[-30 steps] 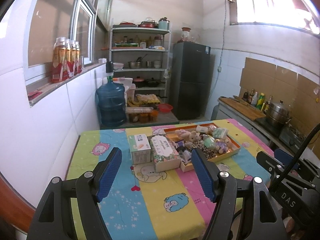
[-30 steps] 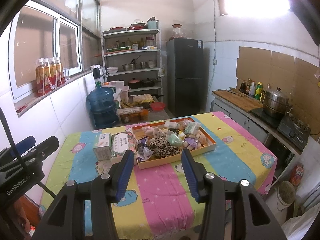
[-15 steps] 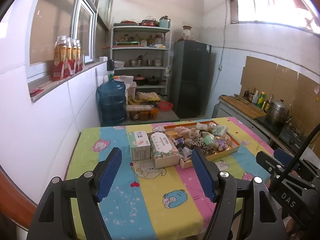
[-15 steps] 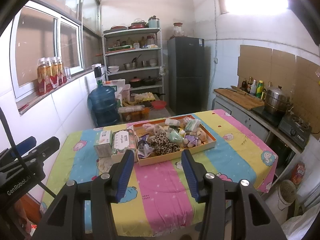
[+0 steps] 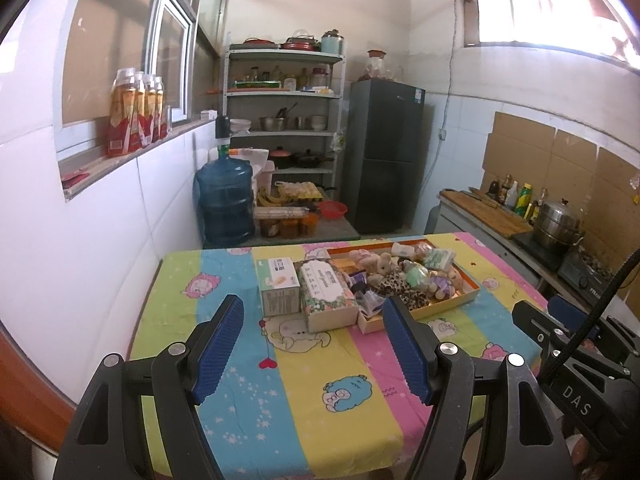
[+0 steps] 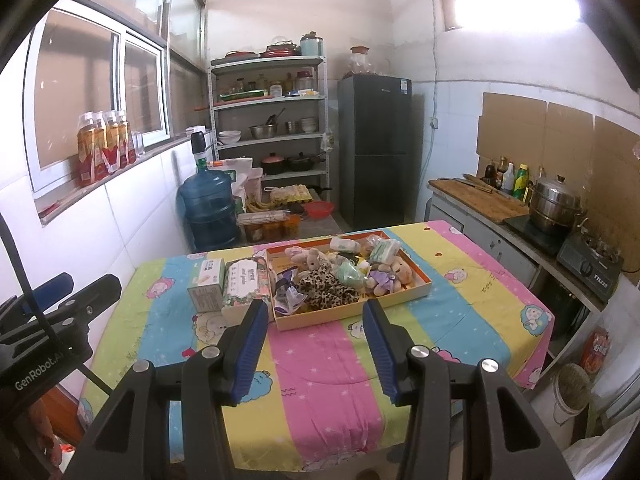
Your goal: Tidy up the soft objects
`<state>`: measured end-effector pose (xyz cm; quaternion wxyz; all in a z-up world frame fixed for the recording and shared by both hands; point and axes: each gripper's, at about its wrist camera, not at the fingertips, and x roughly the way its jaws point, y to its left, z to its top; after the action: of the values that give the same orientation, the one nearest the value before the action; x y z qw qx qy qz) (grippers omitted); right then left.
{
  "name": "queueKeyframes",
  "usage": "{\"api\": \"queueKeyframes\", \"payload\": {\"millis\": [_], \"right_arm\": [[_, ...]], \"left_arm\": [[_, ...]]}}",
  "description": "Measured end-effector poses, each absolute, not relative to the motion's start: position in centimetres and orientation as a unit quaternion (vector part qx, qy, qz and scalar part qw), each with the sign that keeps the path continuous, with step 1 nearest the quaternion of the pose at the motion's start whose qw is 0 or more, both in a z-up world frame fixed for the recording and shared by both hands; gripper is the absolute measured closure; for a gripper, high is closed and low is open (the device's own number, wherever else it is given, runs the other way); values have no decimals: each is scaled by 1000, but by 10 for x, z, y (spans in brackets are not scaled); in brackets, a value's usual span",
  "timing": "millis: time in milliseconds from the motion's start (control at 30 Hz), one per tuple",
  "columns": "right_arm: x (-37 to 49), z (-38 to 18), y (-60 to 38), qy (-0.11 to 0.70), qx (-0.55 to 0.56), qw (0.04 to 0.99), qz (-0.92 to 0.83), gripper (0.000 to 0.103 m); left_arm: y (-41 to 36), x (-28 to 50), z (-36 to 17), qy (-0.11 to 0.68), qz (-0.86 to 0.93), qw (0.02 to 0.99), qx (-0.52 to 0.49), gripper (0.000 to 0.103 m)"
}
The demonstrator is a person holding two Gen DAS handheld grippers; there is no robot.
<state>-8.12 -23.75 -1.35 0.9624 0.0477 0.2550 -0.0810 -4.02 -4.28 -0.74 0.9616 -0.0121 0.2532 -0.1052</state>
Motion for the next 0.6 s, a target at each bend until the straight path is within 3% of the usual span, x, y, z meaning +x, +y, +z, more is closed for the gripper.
{"api": "queueKeyframes", "payload": {"millis": [600], "right_arm": [[-84,-4,-240,242,38,966,-87,54]], "left_arm": [[-41,-42,-10,255,-104,961,-15,29]]}}
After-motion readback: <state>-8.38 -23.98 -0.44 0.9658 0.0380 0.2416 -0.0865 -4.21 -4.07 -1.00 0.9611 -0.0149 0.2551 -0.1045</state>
